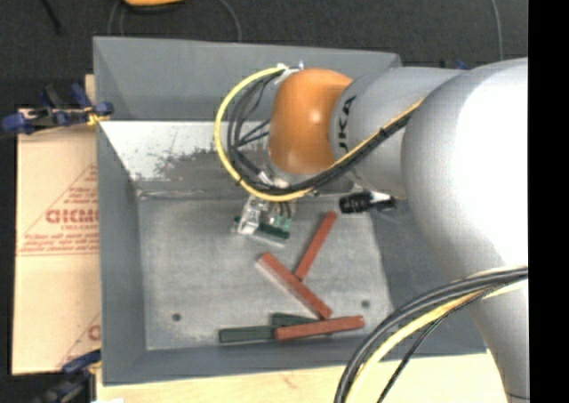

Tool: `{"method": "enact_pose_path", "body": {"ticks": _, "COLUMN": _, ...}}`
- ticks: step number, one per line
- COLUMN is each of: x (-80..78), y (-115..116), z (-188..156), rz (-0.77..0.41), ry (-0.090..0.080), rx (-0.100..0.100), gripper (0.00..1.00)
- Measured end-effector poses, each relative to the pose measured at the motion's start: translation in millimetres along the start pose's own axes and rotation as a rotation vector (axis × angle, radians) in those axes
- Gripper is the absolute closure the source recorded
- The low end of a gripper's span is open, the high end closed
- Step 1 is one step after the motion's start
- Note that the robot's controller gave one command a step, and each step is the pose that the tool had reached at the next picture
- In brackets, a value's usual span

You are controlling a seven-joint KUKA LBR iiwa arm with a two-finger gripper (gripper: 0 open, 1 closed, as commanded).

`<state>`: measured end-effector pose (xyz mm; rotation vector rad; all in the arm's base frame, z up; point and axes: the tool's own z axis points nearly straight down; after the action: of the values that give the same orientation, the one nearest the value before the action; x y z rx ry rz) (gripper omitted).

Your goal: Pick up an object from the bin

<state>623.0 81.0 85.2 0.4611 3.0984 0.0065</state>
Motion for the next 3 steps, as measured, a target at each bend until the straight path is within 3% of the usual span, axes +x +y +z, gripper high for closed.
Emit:
{"method": "enact_pose_path", "body": {"ticks": 2, "x": -0.1, "y": -0.1, "z": -0.7, "rz": 0.0, "ry": 0.0, "rx": 0.0, "gripper": 1.0}}
{"method": "enact_pose_path", "body": {"ticks": 3, "x": 1.6, "y": -1.1, "z": -5.9, "rz": 0.001, "ry": 0.008, "rx": 0.004, "gripper": 1.0}}
